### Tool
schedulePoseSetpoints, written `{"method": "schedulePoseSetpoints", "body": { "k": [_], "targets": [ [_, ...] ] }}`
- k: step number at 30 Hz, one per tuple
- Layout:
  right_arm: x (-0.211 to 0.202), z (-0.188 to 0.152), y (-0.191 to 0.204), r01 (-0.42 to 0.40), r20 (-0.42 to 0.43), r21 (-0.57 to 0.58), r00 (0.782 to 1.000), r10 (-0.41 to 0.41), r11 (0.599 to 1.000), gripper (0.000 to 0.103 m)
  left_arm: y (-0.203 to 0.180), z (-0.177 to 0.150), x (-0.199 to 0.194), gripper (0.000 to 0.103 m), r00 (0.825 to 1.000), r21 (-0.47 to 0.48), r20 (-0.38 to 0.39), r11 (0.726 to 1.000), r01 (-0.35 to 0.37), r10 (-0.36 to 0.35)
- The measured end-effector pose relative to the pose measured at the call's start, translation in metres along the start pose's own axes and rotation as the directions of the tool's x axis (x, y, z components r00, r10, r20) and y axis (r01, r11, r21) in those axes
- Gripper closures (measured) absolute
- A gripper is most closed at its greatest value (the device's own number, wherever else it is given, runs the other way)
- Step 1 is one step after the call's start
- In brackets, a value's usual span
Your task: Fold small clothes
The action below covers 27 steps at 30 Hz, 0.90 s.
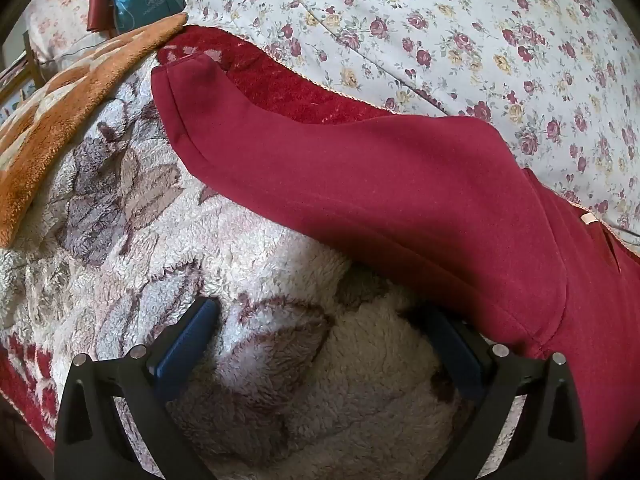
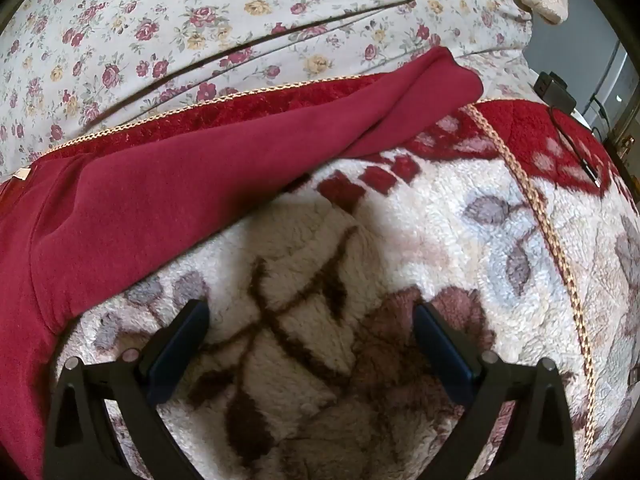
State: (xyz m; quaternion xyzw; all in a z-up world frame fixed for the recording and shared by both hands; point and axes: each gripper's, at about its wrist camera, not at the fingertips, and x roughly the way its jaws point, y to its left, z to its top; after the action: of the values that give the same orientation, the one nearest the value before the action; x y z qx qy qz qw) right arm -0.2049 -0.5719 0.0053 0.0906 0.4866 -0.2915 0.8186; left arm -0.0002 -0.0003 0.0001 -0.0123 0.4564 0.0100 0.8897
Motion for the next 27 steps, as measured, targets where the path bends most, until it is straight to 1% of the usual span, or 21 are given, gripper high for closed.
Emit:
{"method": "schedulePoseSetpoints", "body": {
  "k": [12, 16, 18, 20, 21, 22, 24, 26, 27],
  "targets": [
    [0.0, 0.0, 0.001, 0.006, 0.003, -0.001, 1.0, -0.006, 1.0, 0.0, 0.0, -0.001, -0.002, 0.017, 1.0, 0.0, -0.015, 1.0, 0.01, -0.01],
    [0.0, 0.0, 0.002, 0.007, 0.002, -0.002, 1.0, -0.007, 1.0, 0.0, 0.0, -0.005, -0.007, 0.017, 1.0, 0.019, -0.021, 1.0, 0.014, -0.013],
    [0.0, 0.0, 0.001, 0.004, 0.001, 0.001, 1.0, -0.004, 1.0, 0.0, 0.001, -0.017, -0.022, 0.022, 1.0, 0.028, 0.002, 1.0, 0.008, -0.008],
    [0.0, 0.0, -0.001, -0.001, -0.009, 0.004, 1.0, 0.001, 1.0, 0.0, 0.004, -0.021, -0.033, 0.03, 1.0, 0.037, 0.02, 0.999, 0.011, -0.011],
    [-0.002, -0.001, -0.003, -0.01, -0.015, 0.015, 1.0, 0.011, 1.0, 0.0, 0.001, -0.025, -0.038, 0.032, 1.0, 0.044, 0.027, 0.999, 0.01, -0.011],
    [-0.005, -0.003, -0.002, -0.017, -0.018, 0.021, 1.0, 0.018, 1.0, 0.0, -0.001, -0.027, -0.042, 0.036, 0.999, 0.05, 0.03, 0.999, 0.01, -0.012],
    [-0.015, -0.009, 0.002, -0.065, -0.008, -0.009, 0.998, 0.065, 0.998, 0.0, -0.002, -0.03, -0.052, 0.038, 0.999, 0.06, 0.046, 0.998, 0.01, -0.013],
    [-0.034, -0.023, 0.009, -0.151, 0.02, -0.034, 0.988, 0.152, 0.988, 0.0, -0.006, -0.029, -0.06, 0.038, 0.998, 0.078, 0.068, 0.997, 0.006, -0.011],
    [-0.043, -0.028, 0.01, -0.187, 0.029, -0.029, 0.982, 0.188, 0.982, 0.0, -0.008, -0.031, -0.068, 0.038, 0.996, 0.093, 0.093, 0.996, 0.002, -0.011]
  ]
}}
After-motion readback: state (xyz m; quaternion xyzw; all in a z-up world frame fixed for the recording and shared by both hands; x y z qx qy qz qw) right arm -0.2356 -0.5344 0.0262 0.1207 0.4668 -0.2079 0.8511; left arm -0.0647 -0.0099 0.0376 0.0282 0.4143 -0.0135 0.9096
